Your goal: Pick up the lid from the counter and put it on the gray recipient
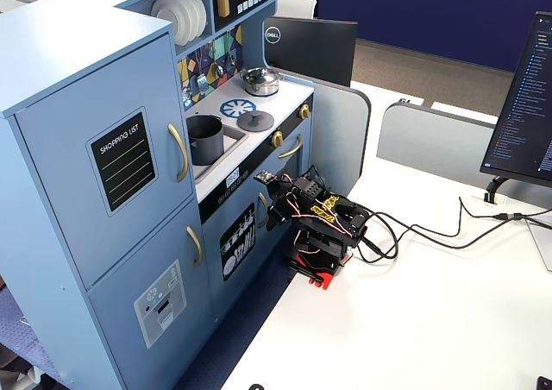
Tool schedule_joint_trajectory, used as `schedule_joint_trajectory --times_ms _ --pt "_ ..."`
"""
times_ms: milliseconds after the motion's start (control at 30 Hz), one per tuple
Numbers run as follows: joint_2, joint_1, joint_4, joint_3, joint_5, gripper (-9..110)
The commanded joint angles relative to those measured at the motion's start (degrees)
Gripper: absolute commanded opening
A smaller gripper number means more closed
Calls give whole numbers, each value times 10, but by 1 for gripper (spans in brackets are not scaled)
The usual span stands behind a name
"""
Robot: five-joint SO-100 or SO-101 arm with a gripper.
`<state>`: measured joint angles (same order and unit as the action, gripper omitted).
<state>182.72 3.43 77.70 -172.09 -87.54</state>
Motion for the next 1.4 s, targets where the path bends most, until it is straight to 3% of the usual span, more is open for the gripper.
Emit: schedule_joint_trajectory --times_ms 0,467,667,1100,1367 --pt "-6 36 99 1 -5 0" --pt "-6 43 40 4 -6 0" --pt "-77 65 -32 138 -15 0" --pt "-177 240 -274 390 -112 0" --pt "-199 306 -456 376 -71 0"
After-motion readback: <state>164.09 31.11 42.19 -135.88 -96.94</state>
